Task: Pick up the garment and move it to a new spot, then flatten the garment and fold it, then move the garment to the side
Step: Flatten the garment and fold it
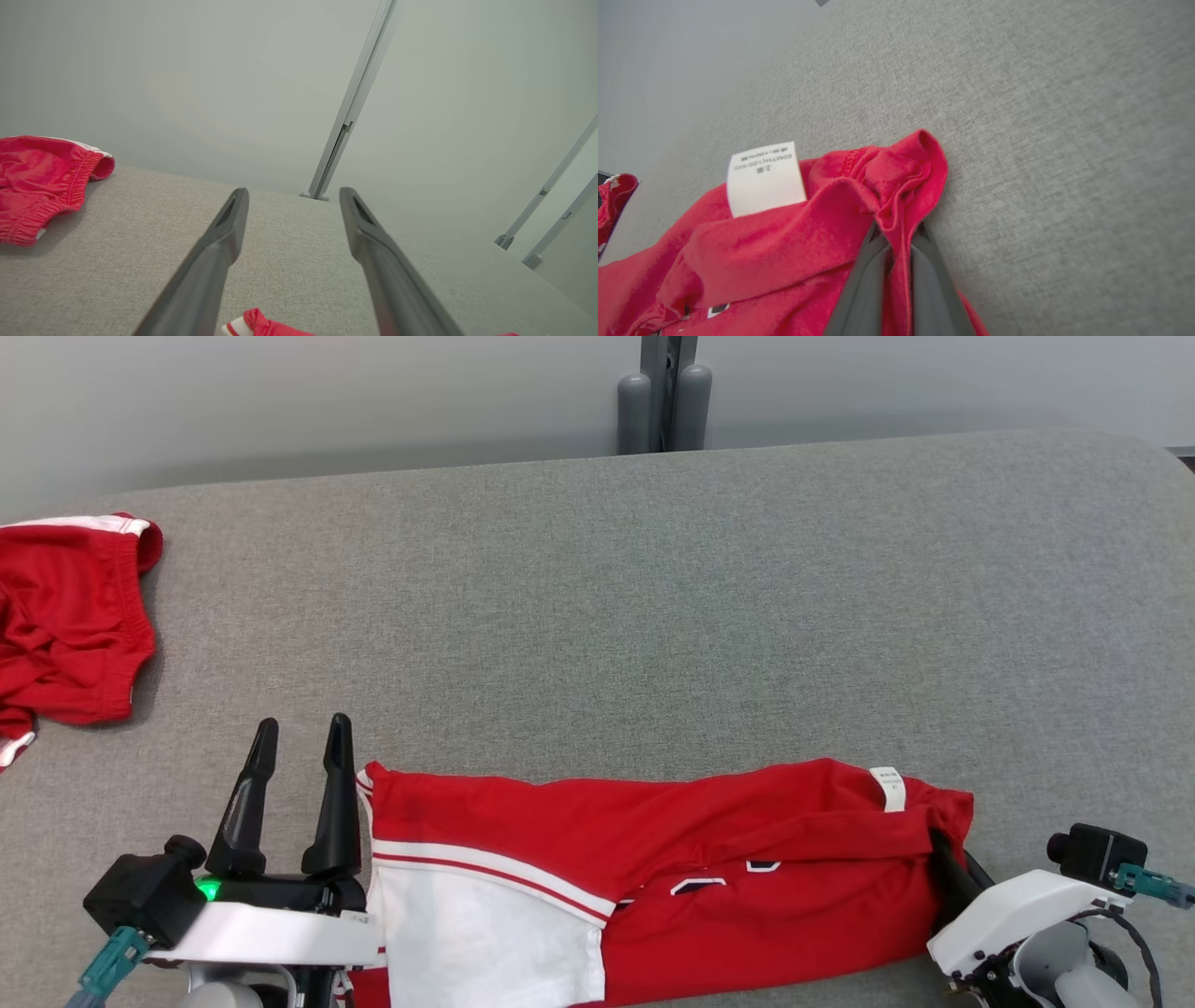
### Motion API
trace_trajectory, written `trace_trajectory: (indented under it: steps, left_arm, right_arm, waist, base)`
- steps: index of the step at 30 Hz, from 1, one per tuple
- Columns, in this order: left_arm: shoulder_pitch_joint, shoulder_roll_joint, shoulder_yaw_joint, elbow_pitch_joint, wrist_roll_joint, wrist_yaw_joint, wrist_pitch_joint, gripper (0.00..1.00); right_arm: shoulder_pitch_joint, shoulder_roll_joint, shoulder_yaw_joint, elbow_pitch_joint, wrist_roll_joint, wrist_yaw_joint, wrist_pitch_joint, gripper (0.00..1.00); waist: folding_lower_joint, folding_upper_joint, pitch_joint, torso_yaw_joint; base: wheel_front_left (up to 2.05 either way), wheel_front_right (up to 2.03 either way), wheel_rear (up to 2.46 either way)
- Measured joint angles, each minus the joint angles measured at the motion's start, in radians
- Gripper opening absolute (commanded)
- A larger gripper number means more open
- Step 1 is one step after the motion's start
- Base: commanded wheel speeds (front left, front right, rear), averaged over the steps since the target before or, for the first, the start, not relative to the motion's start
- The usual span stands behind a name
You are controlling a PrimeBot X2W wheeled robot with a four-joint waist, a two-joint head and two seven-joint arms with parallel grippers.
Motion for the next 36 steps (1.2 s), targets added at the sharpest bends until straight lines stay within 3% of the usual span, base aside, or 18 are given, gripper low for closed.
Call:
trace_trajectory:
  steps: [6, 12, 25, 30, 36]
  left_arm:
    - [-0.004, -0.012, 0.032, 0.008, 0.012, -0.013, 0.000, 1.00]
    - [-0.012, -0.022, 0.043, 0.015, 0.025, -0.026, 0.000, 1.00]
    - [-0.014, -0.028, 0.061, 0.025, 0.040, -0.040, 0.000, 1.00]
    - [-0.014, -0.030, 0.071, 0.026, 0.040, -0.045, 0.000, 1.00]
    - [-0.006, -0.030, 0.073, 0.032, 0.026, -0.045, 0.000, 1.00]
  right_arm:
    - [-0.015, -0.009, 0.048, -0.058, 0.041, 0.000, -0.057, 0.00]
    - [-0.054, -0.071, 0.036, -0.059, 0.073, 0.001, -0.107, 0.00]
    - [-0.147, -0.199, -0.121, 0.080, 0.057, 0.001, -0.198, 0.00]
    - [-0.176, -0.194, -0.183, 0.083, -0.045, 0.001, -0.219, 0.00]
    - [-0.146, -0.126, -0.188, -0.073, -0.141, 0.001, -0.220, 0.00]
  waist:
    - [0.0000, 0.0001, -0.002, -0.002]
    - [-0.0001, 0.0001, -0.003, -0.004]
    - [0.0000, 0.0000, -0.008, -0.008]
    - [0.0000, 0.0001, -0.019, -0.003]
    - [0.0000, 0.0001, -0.034, 0.015]
  base:
    - [0.00, 0.00, 0.00]
    - [0.00, 0.00, 0.00]
    - [0.00, 0.00, 0.00]
    - [0.00, 0.00, 0.00]
    - [0.00, 0.00, 0.00]
